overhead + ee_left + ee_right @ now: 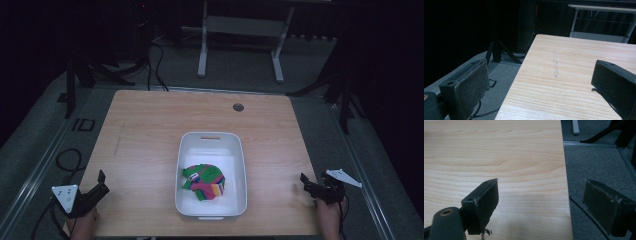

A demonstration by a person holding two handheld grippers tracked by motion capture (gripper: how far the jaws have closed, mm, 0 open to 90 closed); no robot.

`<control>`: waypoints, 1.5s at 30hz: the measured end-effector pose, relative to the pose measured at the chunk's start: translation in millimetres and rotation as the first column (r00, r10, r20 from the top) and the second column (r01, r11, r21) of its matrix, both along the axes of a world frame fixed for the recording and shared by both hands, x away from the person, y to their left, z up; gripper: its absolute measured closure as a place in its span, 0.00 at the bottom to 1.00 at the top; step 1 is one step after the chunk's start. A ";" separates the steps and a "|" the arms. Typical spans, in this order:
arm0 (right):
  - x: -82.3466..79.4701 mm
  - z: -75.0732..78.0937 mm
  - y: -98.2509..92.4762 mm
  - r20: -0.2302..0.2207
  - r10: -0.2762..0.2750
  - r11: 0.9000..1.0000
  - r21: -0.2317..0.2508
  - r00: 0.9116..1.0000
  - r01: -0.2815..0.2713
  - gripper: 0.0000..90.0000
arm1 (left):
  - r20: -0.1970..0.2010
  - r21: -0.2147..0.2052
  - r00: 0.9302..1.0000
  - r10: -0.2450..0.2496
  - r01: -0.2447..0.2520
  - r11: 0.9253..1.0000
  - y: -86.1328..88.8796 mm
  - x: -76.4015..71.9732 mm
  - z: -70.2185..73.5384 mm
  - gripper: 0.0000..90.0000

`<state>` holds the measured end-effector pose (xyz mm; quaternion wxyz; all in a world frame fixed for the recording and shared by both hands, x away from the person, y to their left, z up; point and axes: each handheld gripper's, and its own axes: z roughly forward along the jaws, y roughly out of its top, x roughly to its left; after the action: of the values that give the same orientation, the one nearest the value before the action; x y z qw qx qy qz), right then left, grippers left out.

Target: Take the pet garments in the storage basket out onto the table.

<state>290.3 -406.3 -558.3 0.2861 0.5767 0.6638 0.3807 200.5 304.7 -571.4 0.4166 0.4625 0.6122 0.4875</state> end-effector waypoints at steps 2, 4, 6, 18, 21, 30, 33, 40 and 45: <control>-0.2 0.0 0.2 0.001 0.007 1.000 -0.002 1.000 -0.007 0.15 | 0.002 0.001 1.000 0.000 0.000 1.000 -0.2 0.0 -0.1 0.02; 0.1 0.0 0.3 -0.001 0.011 1.000 -0.002 1.000 -0.011 0.15 | 0.004 0.001 1.000 -0.001 0.001 1.000 -0.2 -0.1 -0.1 0.02; 0.5 -0.1 0.4 -0.003 0.010 1.000 -0.004 1.000 -0.010 0.15 | 0.003 -0.001 1.000 -0.002 0.002 1.000 0.1 -0.1 -0.1 0.02; 2.0 -0.4 1.2 -0.019 0.025 1.000 -0.009 1.000 -0.025 0.15 | 0.004 -0.006 1.000 -0.002 0.002 1.000 0.5 -0.2 -0.1 0.02; 1.8 -0.3 1.4 -0.016 0.031 0.999 -0.011 0.999 -0.031 0.15 | 0.004 -0.006 1.000 -0.003 0.003 1.000 0.5 -0.1 -0.1 0.02; -0.4 -0.6 2.3 -0.042 0.170 0.985 -0.013 0.985 -0.171 0.15 | 0.004 -0.006 1.000 -0.005 0.005 1.000 0.5 -0.1 -0.1 0.02; -0.9 0.5 0.7 -0.046 0.261 0.965 0.010 0.964 -0.261 0.15 | 0.005 -0.008 1.000 -0.004 0.004 1.000 0.7 -0.1 -0.1 0.02; 1.0 5.1 7.3 -0.134 0.528 0.848 0.024 0.839 -0.530 0.15 | 0.004 -0.008 1.000 -0.003 0.003 1.000 0.8 -0.1 -0.1 0.02; 2.1 4.5 23.6 -0.201 0.626 0.772 0.019 0.754 -0.636 0.15 | 0.005 -0.009 1.000 -0.001 0.001 1.000 0.7 -0.1 -0.1 0.02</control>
<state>292.4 -382.6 -553.7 0.0887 0.3465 0.8534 0.3792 200.4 305.3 -571.5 0.4203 0.4597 0.6133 0.4857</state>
